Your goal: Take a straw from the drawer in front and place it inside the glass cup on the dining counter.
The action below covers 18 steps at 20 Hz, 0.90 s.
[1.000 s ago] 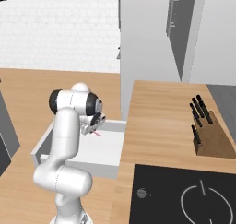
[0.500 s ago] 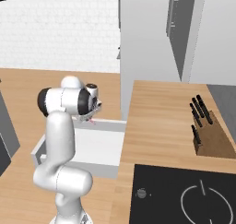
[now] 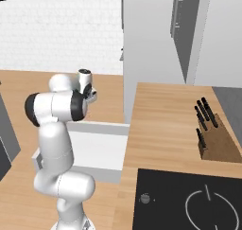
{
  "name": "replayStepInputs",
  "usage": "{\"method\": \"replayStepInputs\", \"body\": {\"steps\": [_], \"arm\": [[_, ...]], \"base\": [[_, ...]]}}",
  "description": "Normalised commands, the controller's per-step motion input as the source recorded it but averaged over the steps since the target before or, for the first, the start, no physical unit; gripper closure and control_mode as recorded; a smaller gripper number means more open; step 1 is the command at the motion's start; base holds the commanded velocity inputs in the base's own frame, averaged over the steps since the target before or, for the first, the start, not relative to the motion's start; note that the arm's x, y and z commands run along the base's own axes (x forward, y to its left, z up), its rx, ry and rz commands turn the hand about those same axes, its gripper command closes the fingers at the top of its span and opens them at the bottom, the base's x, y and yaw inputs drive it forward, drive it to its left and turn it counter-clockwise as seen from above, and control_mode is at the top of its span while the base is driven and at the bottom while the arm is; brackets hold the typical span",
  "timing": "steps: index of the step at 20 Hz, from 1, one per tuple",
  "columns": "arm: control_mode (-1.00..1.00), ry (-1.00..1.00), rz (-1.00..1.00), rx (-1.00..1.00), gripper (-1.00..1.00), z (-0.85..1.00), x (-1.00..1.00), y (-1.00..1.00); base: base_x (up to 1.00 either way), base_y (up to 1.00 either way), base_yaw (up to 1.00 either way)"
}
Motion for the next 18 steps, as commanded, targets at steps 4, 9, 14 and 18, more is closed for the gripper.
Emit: {"method": "replayStepInputs", "body": {"steps": [4,9,14,18], "arm": [[-1.0,0.0,0.0,0.0,1.0,0.79,-0.38,0.27],[-1.0,0.0,0.0,0.0,1.0,0.7,-0.49,0.18],[-1.0,0.0,0.0,0.0,1.0,0.62,-0.59,0.08],[-1.0,-0.01,0.0,0.0,1.0,0.46,-0.67,0.03]], "base": [[0.0,0.0,0.0],[0.0,0.0,0.0],[0.0,0.0,0.0],[0.0,0.0,0.0]]}}
